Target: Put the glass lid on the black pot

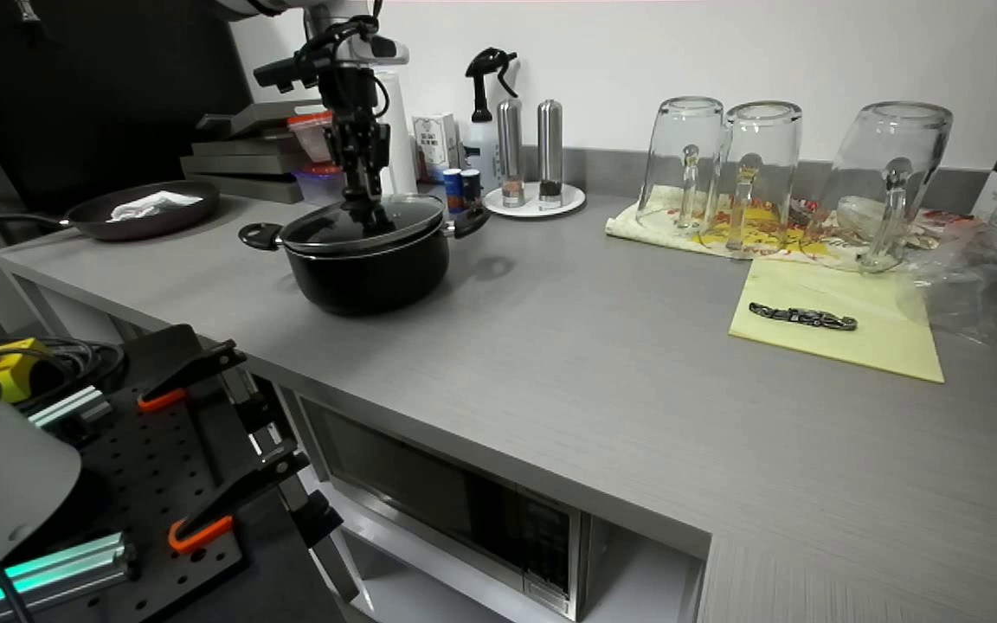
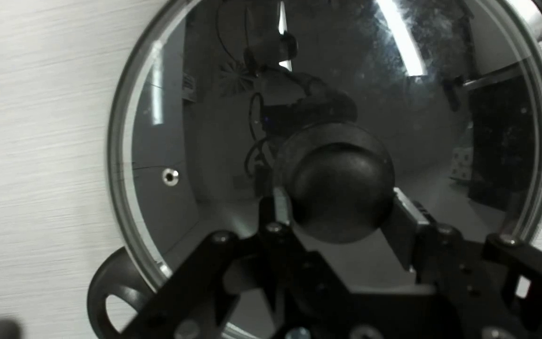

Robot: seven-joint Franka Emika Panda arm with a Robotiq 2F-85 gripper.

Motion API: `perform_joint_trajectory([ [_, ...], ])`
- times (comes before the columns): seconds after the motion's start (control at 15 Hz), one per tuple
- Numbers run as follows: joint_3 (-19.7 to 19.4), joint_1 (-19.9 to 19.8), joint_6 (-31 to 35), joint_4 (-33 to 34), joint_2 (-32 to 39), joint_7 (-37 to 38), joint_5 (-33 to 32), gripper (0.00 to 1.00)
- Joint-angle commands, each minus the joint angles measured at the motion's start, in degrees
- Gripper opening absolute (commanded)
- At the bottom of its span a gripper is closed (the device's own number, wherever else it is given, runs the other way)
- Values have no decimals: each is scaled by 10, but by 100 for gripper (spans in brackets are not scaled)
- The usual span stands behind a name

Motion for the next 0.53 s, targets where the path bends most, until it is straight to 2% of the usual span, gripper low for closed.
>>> perform_joint_trajectory([
  [0.0, 2, 5, 0, -2, -19, -16, 12, 25],
  [0.47, 4, 4, -1, -1, -14, -20, 13, 25],
])
